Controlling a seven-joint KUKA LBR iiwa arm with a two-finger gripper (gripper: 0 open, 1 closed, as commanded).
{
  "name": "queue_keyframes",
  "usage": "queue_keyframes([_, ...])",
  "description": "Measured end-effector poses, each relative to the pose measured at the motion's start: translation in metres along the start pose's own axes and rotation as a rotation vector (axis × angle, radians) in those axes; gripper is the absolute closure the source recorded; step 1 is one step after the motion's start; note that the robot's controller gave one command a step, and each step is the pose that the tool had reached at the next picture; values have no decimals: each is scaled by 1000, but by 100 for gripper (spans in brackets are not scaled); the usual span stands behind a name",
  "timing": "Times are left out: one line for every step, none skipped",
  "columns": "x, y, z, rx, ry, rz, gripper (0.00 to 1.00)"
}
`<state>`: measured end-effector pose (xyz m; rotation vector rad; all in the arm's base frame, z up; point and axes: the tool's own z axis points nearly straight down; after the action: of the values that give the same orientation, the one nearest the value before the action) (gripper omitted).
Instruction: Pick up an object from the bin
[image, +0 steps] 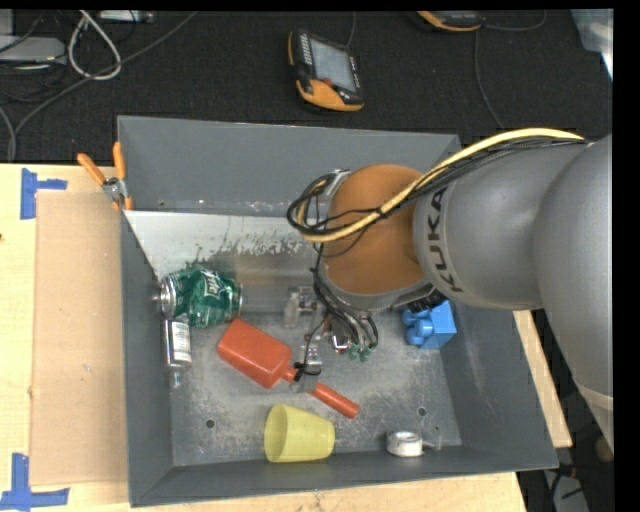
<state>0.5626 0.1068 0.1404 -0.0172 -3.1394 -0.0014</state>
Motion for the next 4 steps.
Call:
queue_keyframes([0, 0, 0, 0, 0, 0, 0])
queue_keyframes([0, -14, 45, 1, 6, -5, 0])
queue_keyframes([-9, 15, 71, -3, -5, 17, 0])
queue_keyframes([-9, 14, 70, -2, -6, 18, 100])
